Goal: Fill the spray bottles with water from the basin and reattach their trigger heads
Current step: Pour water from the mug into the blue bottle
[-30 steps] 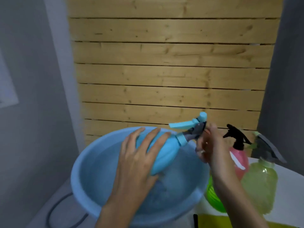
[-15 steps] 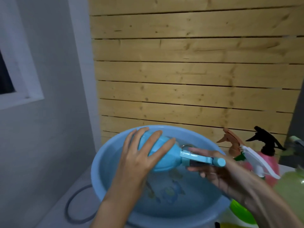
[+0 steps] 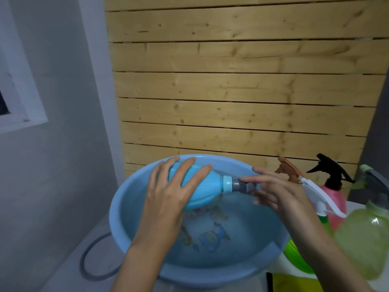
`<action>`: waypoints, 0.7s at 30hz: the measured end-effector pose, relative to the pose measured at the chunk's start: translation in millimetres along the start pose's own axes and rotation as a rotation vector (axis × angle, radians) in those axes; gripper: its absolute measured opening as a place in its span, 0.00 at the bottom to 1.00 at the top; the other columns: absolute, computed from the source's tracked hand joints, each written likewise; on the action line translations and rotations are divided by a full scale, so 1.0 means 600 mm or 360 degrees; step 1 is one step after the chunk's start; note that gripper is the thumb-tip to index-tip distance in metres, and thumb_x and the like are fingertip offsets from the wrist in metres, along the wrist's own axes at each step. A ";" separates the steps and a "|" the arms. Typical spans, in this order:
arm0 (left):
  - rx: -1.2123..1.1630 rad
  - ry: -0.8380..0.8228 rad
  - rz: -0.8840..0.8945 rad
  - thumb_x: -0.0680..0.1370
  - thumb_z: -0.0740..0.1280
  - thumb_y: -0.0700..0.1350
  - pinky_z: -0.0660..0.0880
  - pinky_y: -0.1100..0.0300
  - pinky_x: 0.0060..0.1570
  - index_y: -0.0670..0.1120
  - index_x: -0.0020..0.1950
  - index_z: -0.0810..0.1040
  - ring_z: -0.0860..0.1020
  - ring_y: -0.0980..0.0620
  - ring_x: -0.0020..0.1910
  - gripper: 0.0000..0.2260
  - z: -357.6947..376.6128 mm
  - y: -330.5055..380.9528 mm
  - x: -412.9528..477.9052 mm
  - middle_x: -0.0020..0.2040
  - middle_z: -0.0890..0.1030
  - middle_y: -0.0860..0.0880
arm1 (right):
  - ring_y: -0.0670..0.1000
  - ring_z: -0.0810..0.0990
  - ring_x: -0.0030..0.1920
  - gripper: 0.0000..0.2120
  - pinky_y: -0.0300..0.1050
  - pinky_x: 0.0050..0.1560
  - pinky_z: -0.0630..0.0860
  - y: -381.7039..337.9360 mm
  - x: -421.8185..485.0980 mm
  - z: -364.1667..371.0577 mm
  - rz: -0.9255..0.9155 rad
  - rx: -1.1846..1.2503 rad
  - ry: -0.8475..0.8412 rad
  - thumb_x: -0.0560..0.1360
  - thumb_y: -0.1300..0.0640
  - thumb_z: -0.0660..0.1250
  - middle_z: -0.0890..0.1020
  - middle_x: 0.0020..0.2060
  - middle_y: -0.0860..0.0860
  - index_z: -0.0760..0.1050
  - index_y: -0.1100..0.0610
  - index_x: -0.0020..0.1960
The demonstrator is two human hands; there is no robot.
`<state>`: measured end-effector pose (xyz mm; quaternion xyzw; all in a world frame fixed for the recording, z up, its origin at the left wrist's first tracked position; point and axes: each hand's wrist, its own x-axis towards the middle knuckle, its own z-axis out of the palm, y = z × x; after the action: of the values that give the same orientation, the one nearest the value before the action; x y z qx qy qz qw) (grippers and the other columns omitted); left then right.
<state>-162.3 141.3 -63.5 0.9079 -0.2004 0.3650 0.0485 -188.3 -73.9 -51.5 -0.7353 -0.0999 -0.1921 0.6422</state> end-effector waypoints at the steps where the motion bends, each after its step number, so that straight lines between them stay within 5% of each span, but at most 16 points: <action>1: 0.0001 0.0020 0.0030 0.56 0.76 0.31 0.61 0.51 0.63 0.56 0.70 0.69 0.70 0.42 0.63 0.46 0.000 0.005 0.002 0.66 0.73 0.49 | 0.40 0.79 0.56 0.14 0.35 0.50 0.78 0.002 -0.001 -0.001 0.0053 0.0089 0.0030 0.77 0.61 0.64 0.79 0.58 0.42 0.86 0.50 0.39; 3: -0.0003 0.0044 0.0073 0.56 0.76 0.31 0.62 0.50 0.63 0.56 0.70 0.69 0.70 0.41 0.62 0.45 0.000 0.012 0.003 0.66 0.73 0.49 | 0.33 0.74 0.60 0.08 0.35 0.58 0.73 0.006 -0.003 -0.002 0.0043 -0.0003 0.0118 0.71 0.56 0.71 0.83 0.48 0.39 0.85 0.54 0.34; 6: -0.0034 0.0051 0.0103 0.58 0.75 0.31 0.63 0.50 0.64 0.57 0.70 0.68 0.71 0.41 0.63 0.44 0.003 0.025 0.004 0.67 0.73 0.49 | 0.32 0.78 0.53 0.02 0.29 0.49 0.74 0.005 -0.007 -0.009 -0.0030 0.0102 0.0214 0.64 0.64 0.76 0.84 0.41 0.42 0.83 0.61 0.34; 9: -0.0044 -0.0031 0.0118 0.57 0.78 0.36 0.63 0.52 0.64 0.58 0.71 0.66 0.71 0.43 0.63 0.46 0.005 0.028 0.008 0.67 0.72 0.51 | 0.45 0.84 0.45 0.18 0.32 0.43 0.78 0.003 -0.010 -0.016 -0.0091 0.0329 0.0185 0.62 0.69 0.74 0.85 0.46 0.49 0.78 0.63 0.51; 12: -0.0045 -0.0173 0.0137 0.52 0.79 0.37 0.63 0.53 0.63 0.59 0.73 0.63 0.71 0.44 0.63 0.53 0.009 0.034 0.010 0.67 0.72 0.52 | 0.46 0.83 0.47 0.37 0.37 0.47 0.80 0.006 -0.014 -0.028 -0.0106 0.0156 0.0144 0.61 0.70 0.76 0.80 0.49 0.52 0.68 0.51 0.65; 15: -0.0061 -0.0246 0.0173 0.51 0.78 0.35 0.68 0.52 0.64 0.60 0.74 0.60 0.71 0.45 0.63 0.56 0.013 0.042 0.008 0.68 0.71 0.53 | 0.43 0.79 0.51 0.49 0.34 0.52 0.76 0.016 -0.017 -0.043 -0.0222 -0.0233 0.0071 0.64 0.70 0.76 0.76 0.49 0.43 0.58 0.40 0.73; 18: -0.0076 -0.0234 0.0179 0.49 0.78 0.35 0.69 0.51 0.63 0.59 0.73 0.61 0.72 0.45 0.63 0.56 0.013 0.048 0.011 0.68 0.72 0.53 | 0.47 0.77 0.44 0.38 0.36 0.50 0.73 0.024 -0.018 -0.061 -0.0422 -0.0526 0.0064 0.64 0.71 0.76 0.75 0.39 0.43 0.72 0.41 0.65; 21: -0.0091 -0.0208 0.0156 0.48 0.79 0.36 0.69 0.50 0.62 0.59 0.72 0.64 0.72 0.44 0.63 0.55 0.013 0.058 0.014 0.67 0.73 0.52 | 0.47 0.75 0.47 0.27 0.33 0.47 0.72 0.025 -0.025 -0.075 -0.0507 -0.0772 0.0031 0.64 0.72 0.76 0.74 0.43 0.44 0.83 0.40 0.46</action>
<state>-165.6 104.8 -65.5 0.9171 -0.2579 0.3009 0.0433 -202.8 -118.8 -66.9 -0.8406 -0.1591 -0.3159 0.4102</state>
